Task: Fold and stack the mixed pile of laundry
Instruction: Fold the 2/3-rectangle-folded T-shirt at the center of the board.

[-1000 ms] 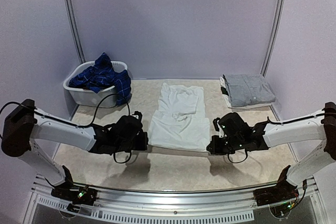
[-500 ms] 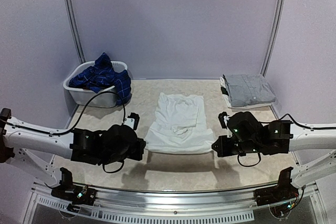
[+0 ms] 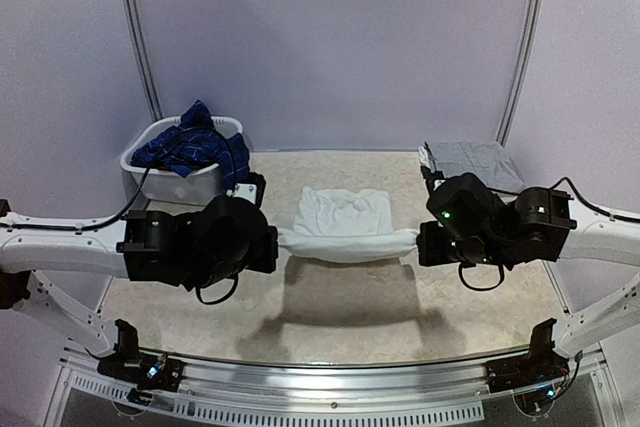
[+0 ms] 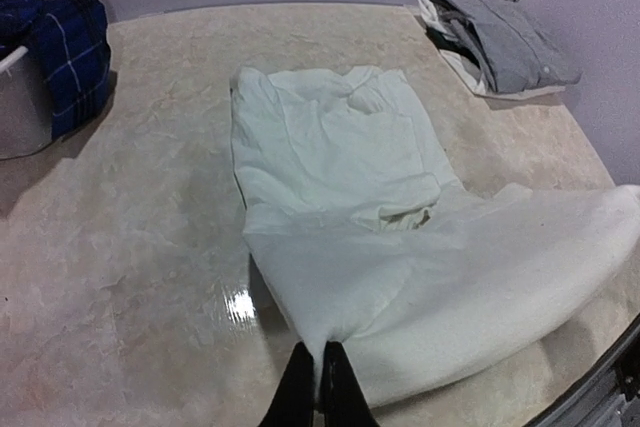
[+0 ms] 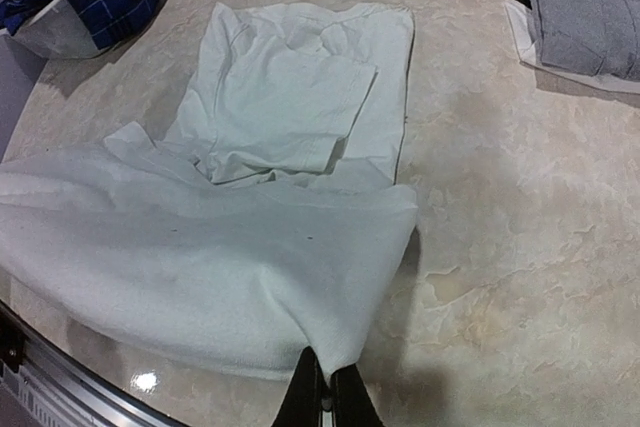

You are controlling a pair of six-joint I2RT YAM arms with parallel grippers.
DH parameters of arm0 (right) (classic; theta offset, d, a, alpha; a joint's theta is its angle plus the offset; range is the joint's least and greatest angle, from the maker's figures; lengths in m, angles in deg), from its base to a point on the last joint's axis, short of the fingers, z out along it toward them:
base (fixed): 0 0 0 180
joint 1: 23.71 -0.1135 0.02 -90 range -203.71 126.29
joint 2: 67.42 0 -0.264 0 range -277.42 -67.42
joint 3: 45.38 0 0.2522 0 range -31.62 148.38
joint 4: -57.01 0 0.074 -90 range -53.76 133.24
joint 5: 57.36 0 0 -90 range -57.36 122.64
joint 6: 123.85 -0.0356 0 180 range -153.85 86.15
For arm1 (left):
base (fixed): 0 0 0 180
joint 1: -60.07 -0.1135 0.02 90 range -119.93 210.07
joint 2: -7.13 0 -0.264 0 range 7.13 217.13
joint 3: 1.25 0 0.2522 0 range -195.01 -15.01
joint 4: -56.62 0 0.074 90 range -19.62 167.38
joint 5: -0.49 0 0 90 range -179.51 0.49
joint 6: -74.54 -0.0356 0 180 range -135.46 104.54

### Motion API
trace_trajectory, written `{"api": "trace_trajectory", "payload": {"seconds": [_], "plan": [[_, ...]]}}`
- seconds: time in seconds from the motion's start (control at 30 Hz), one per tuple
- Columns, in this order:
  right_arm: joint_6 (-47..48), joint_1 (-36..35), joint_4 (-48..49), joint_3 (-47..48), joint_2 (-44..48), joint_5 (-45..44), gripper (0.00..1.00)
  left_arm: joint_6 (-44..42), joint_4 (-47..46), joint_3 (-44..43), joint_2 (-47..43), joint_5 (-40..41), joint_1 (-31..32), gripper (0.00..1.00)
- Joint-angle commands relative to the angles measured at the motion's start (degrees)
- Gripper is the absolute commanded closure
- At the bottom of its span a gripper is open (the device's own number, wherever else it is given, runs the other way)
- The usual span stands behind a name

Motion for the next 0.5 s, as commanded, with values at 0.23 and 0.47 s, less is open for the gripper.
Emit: {"api": "trace_trajectory", "payload": {"seconds": [0.23, 0.47], "plan": [[8.0, 10.4, -1.6, 6.2, -7.2, 0.3, 1.0, -7.4, 3.4, -8.9, 7.7, -0.7, -8.9, 1.0], [12.5, 16.9, 0.4, 9.8, -12.5, 4.6, 1.0, -9.9, 2.0, -12.9, 12.6, -3.8, -14.5, 1.0]]}}
